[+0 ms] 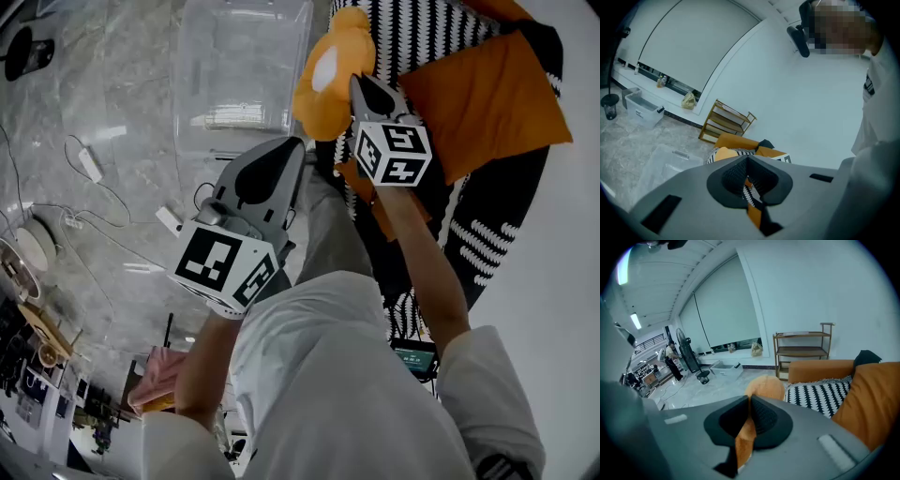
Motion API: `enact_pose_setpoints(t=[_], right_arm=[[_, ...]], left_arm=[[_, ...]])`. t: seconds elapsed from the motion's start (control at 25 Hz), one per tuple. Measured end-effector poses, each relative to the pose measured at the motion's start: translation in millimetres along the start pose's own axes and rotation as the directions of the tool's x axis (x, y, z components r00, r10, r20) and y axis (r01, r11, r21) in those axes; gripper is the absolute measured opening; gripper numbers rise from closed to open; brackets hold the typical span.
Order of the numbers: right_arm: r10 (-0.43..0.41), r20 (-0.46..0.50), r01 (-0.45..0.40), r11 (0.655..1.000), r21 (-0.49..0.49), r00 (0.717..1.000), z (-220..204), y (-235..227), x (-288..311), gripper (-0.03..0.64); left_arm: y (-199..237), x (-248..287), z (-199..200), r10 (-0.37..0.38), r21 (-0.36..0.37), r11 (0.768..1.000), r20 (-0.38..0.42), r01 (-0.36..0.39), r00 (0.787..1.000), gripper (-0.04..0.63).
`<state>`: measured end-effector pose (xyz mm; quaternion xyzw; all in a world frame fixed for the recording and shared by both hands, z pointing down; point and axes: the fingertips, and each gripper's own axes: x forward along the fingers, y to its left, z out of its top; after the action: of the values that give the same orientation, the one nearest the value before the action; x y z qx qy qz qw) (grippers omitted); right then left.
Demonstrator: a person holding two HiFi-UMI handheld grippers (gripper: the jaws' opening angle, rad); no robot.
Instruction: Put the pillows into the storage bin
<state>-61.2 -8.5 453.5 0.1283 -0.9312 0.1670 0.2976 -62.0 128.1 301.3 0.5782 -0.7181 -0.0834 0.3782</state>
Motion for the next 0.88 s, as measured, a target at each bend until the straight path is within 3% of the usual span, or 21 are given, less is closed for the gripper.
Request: enact_pose_setpoints(t=[0.52, 0.88], right_arm=[[0.064, -0.160, -0.073, 0.996, -0.048, 0.985, -95.6, 72.6, 51.6, 0.026], [0.041, -0.333, -0.072, 0.994, -0.082, 0.942, -186.9, 98.9, 68.8, 0.028]], left_arm=[[67.2, -60.6, -29.2, 0.063, -0.046, 0.997, -0.003, -0.063, 0.998, 0.008], [94.8, -99.7, -40.1, 0.082, -0.067, 0.994, -0.017, -0.083, 0.996, 0.008]])
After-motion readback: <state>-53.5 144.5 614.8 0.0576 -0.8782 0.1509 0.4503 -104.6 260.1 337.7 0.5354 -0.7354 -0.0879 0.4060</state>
